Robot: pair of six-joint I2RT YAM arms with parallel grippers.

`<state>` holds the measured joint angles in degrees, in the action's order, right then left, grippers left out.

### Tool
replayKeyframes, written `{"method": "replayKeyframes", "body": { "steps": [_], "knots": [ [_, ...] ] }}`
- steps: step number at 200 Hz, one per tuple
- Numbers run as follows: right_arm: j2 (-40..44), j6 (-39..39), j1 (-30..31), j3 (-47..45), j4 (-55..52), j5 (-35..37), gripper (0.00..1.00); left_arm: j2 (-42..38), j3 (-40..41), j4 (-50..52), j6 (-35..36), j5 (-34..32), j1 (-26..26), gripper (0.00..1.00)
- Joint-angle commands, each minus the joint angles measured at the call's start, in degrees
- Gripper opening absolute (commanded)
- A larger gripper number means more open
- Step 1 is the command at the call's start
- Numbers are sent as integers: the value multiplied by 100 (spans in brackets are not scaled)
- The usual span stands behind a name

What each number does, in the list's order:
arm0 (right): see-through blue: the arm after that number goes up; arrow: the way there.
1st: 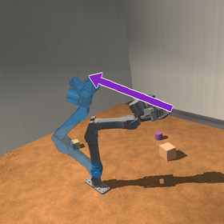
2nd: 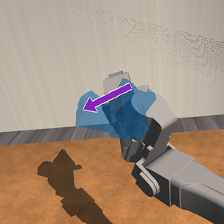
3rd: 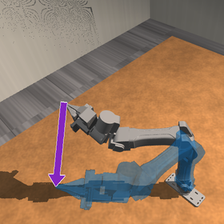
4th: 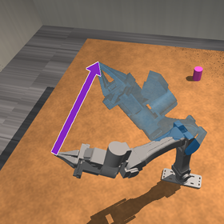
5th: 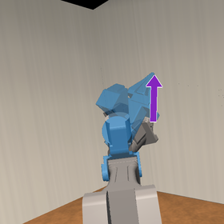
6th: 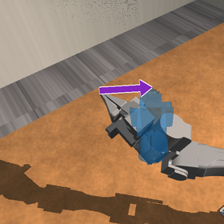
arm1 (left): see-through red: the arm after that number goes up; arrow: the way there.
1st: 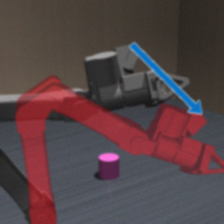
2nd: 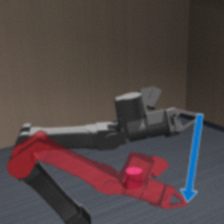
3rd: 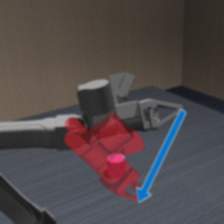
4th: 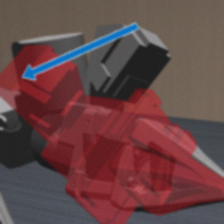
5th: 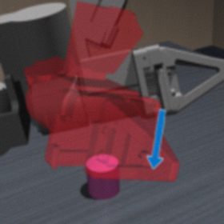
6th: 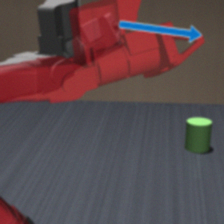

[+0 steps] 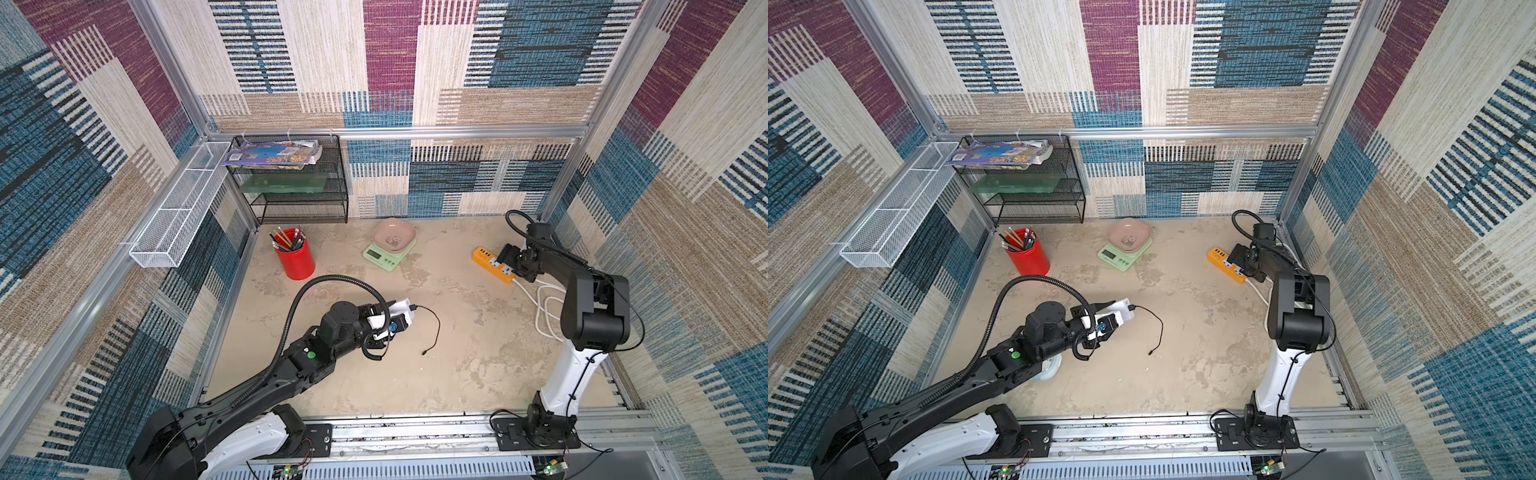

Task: Charge the electronic scale
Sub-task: Move the socket to the center of the board.

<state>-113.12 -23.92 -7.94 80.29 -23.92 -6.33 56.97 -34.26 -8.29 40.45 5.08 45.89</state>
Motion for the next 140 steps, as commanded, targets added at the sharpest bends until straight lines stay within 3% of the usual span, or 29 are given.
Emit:
{"method": "replayKeyframes", "body": {
  "steps": [1, 82, 140],
  "knots": [
    [-260, 87, 56, 328, 6, -223, 87, -28, -1, -155, -160, 143, 5, 45],
    [-887, 228, 537, 874, -91, -769, 84, -58, 0, -52, -135, 178, 5, 45],
    [-468, 257, 1404, 290, 10, -1084, 80, 2, 59, -55, -81, 40, -2, 45]
  ]
}}
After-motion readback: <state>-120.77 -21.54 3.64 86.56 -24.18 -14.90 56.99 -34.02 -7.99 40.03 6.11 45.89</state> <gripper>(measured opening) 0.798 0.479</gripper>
